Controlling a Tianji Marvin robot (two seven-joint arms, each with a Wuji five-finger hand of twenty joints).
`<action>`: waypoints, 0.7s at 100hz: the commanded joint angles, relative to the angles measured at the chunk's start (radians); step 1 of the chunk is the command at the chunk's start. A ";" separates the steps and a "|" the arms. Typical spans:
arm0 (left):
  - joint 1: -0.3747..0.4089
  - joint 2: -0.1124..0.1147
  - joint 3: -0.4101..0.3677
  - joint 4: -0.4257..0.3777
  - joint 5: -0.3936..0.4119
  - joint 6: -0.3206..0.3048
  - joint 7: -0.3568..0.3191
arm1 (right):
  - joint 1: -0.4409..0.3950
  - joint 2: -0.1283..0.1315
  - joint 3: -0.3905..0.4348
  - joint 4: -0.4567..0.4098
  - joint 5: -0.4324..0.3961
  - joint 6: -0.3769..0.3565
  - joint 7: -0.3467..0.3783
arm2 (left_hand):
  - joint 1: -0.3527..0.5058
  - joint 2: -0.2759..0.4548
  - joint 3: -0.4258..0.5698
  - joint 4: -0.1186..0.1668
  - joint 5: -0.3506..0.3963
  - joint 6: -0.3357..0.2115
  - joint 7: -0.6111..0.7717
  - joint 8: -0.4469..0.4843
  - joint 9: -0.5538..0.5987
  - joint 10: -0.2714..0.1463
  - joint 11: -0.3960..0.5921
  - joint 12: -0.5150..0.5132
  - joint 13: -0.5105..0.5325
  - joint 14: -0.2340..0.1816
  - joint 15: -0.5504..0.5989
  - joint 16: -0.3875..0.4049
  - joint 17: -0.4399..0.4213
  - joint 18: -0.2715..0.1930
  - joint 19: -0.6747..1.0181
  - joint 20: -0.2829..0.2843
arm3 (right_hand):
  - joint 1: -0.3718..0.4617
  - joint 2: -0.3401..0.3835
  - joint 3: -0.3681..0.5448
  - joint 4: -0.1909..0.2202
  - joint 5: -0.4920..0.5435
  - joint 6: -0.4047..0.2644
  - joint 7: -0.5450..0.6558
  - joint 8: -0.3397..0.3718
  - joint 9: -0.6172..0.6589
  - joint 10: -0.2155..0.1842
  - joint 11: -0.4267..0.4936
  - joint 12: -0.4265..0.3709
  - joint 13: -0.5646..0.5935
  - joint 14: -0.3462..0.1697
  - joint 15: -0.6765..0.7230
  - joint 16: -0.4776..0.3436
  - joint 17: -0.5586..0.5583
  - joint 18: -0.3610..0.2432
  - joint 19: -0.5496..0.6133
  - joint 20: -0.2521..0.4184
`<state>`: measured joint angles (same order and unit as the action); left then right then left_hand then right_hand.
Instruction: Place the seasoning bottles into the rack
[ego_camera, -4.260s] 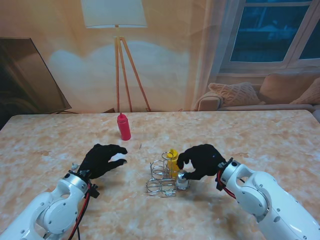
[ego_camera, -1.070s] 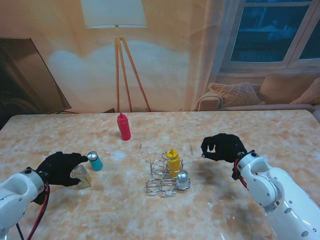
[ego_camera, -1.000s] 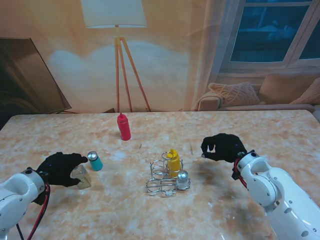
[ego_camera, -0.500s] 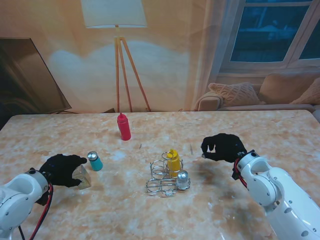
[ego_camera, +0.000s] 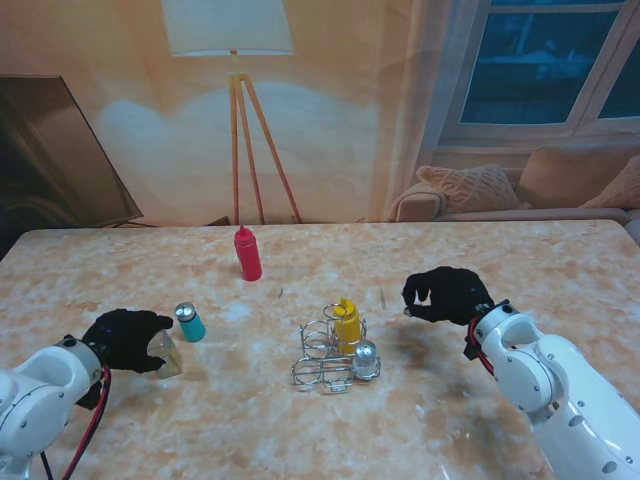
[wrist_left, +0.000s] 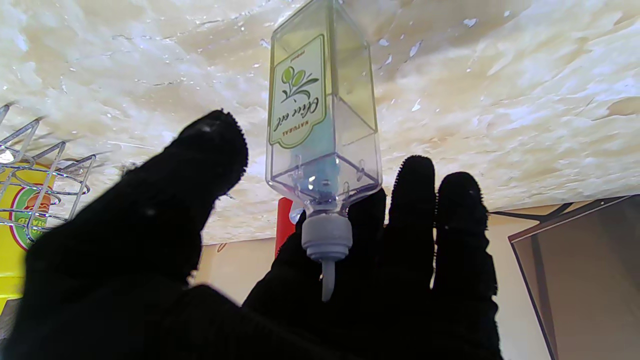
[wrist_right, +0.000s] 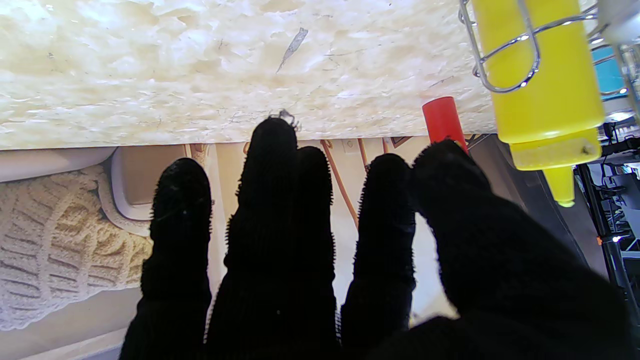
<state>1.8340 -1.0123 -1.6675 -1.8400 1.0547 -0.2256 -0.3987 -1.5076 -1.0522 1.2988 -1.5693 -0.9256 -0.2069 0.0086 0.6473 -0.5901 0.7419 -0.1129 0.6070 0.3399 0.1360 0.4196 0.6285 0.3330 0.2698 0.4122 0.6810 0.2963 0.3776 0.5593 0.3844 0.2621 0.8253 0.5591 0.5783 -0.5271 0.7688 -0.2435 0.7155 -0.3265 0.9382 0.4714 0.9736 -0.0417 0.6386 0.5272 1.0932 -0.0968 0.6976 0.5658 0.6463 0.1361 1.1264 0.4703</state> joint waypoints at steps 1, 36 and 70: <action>0.002 -0.002 0.005 0.006 0.008 0.006 -0.012 | -0.008 -0.004 -0.003 -0.001 -0.002 -0.002 0.015 | 0.004 -0.014 0.031 -0.017 0.020 0.017 0.022 0.021 0.028 0.011 0.020 0.014 0.034 -0.012 0.022 0.033 0.015 -0.009 0.023 0.025 | 0.007 -0.021 0.016 0.008 -0.003 -0.018 0.012 -0.003 0.012 -0.014 0.011 0.035 -0.005 -0.013 0.012 0.009 -0.002 0.010 0.010 -0.006; -0.009 -0.002 0.021 0.021 0.024 0.017 -0.006 | -0.009 -0.003 -0.001 -0.003 -0.006 -0.001 0.015 | 0.099 -0.046 0.071 -0.018 0.075 -0.075 0.105 0.114 0.098 -0.048 0.093 0.054 0.131 -0.061 0.079 0.099 0.092 -0.040 0.102 0.074 | 0.009 -0.031 0.023 0.007 -0.003 -0.021 0.013 -0.002 0.012 -0.015 0.012 0.035 -0.004 -0.015 0.012 0.009 -0.002 0.010 0.010 -0.007; -0.024 0.000 0.038 0.035 0.025 0.018 -0.010 | -0.010 -0.003 0.001 -0.004 -0.009 -0.002 0.014 | 0.183 -0.069 0.102 -0.018 0.107 -0.163 0.240 0.197 0.171 -0.109 0.168 0.089 0.221 -0.112 0.139 0.176 0.171 -0.082 0.174 0.121 | 0.009 -0.037 0.031 0.005 -0.002 -0.021 0.014 -0.002 0.012 -0.015 0.012 0.035 -0.003 -0.017 0.012 0.009 -0.001 0.009 0.009 -0.007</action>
<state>1.8079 -1.0119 -1.6339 -1.8115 1.0791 -0.2107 -0.3823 -1.5083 -1.0518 1.3010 -1.5699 -0.9309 -0.2075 0.0092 0.7973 -0.6298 0.7967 -0.1198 0.6667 0.2073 0.3048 0.5980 0.7698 0.2421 0.4195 0.4888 0.8610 0.2057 0.4936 0.7070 0.5376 0.1980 0.9743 0.6516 0.5766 -0.5487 0.7816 -0.2435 0.7155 -0.3267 0.9382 0.4714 0.9736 -0.0419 0.6386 0.5273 1.0932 -0.0968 0.6976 0.5658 0.6463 0.1361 1.1264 0.4703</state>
